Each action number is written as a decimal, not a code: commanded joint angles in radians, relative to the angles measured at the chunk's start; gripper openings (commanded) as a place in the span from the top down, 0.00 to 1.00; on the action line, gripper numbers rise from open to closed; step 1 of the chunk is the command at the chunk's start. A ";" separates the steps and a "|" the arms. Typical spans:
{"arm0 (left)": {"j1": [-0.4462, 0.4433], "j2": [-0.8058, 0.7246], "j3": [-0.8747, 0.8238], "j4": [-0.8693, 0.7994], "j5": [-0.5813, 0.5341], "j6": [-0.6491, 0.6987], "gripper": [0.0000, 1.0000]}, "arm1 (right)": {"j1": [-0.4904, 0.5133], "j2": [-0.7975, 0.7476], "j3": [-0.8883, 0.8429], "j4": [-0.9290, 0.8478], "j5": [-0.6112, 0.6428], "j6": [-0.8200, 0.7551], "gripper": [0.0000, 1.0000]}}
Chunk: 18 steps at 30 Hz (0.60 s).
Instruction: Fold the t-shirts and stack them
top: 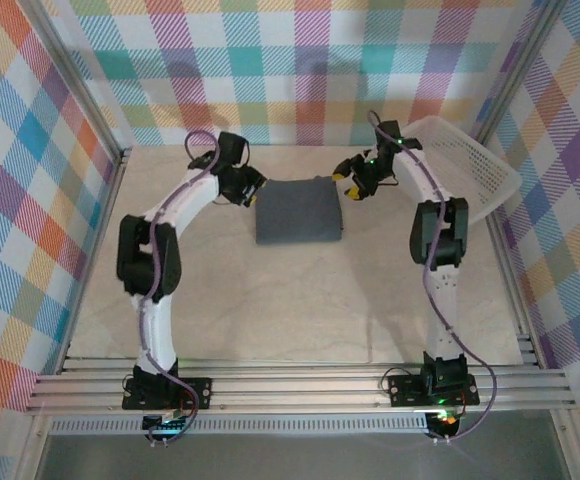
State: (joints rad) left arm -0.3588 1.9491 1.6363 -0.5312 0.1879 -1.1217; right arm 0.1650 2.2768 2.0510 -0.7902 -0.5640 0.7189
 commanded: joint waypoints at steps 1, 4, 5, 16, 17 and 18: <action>-0.135 -0.109 -0.202 0.173 -0.005 -0.261 0.56 | 0.014 -0.334 -0.313 0.307 -0.003 0.010 0.43; -0.232 -0.103 -0.318 0.393 -0.053 -0.438 0.43 | 0.014 -0.560 -0.620 0.502 -0.006 0.066 0.38; -0.255 -0.078 -0.324 0.450 -0.063 -0.473 0.37 | 0.014 -0.621 -0.698 0.540 -0.009 0.086 0.38; -0.350 0.232 -0.043 0.441 -0.064 -0.542 0.35 | -0.005 -0.888 -0.936 0.421 -0.064 0.054 0.36; -0.354 0.249 -0.028 0.422 -0.068 -0.549 0.35 | -0.011 -0.898 -0.933 0.407 -0.063 0.047 0.36; -0.357 0.266 -0.014 0.415 -0.074 -0.555 0.36 | -0.016 -0.907 -0.933 0.399 -0.064 0.044 0.36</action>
State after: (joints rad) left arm -0.6914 2.1921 1.5627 -0.0807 0.1459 -1.6421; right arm 0.1658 1.4387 1.1103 -0.3634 -0.6037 0.7990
